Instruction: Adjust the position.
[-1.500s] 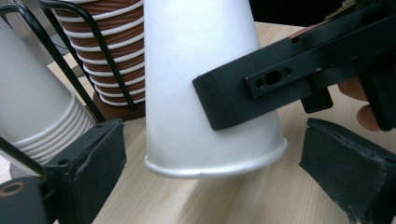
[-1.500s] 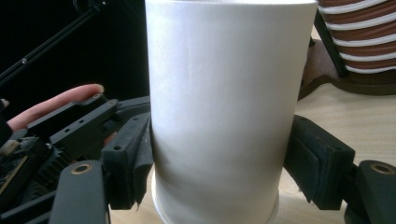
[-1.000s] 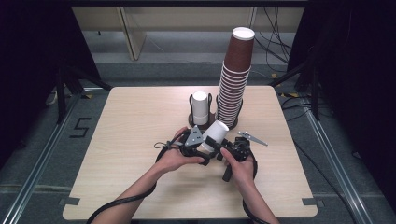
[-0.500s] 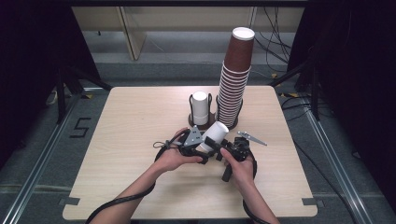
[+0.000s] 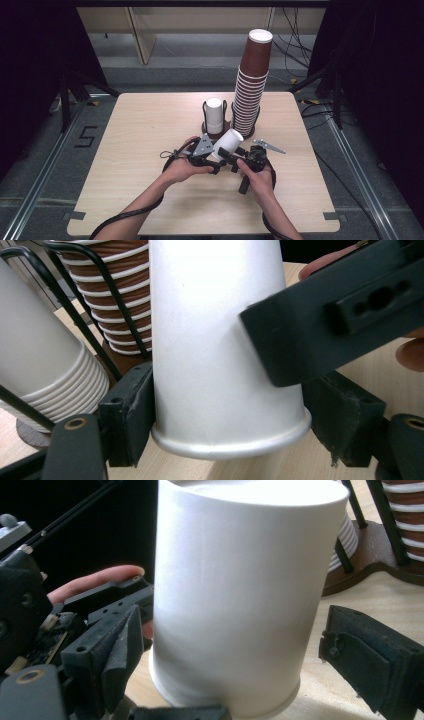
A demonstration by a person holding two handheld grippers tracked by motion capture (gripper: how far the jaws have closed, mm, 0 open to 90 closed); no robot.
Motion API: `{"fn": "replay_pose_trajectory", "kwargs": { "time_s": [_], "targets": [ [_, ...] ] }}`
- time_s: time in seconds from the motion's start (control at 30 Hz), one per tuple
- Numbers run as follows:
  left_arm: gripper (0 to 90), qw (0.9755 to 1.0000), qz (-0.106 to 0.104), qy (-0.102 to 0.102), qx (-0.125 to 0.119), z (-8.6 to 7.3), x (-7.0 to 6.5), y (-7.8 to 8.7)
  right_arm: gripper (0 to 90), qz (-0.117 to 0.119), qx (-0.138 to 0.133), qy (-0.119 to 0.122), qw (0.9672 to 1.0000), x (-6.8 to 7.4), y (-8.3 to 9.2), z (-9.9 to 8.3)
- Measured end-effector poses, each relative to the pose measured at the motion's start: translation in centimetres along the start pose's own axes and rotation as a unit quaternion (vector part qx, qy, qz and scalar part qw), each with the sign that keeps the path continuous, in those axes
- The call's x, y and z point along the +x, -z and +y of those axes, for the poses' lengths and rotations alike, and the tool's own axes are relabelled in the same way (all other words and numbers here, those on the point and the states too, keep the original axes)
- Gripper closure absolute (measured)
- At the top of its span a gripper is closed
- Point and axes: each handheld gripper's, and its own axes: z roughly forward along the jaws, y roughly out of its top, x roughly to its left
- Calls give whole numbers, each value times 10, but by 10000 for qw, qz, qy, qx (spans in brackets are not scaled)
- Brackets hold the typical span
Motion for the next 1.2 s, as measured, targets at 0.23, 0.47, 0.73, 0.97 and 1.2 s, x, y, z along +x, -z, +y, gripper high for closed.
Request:
{"fn": "replay_pose_trajectory", "kwargs": {
  "time_s": [0.23,0.47,0.73,0.97,1.2],
  "targets": [
    [253,10000,57,-1,8,-1,3,3,93,-63,161,201,9996,-1,4,2],
    [258,9999,82,-25,76,-3,5,6,93,-129,251,554,9981,0,10,3],
    [263,9996,72,-77,259,-4,11,15,149,-293,350,1091,9930,-7,25,8],
    [264,9993,57,-207,312,-5,13,24,151,-660,751,1726,9799,-19,33,11],
    [265,9984,-62,-371,431,-4,13,32,153,-817,983,2021,9710,-26,37,16]
  ]
}}
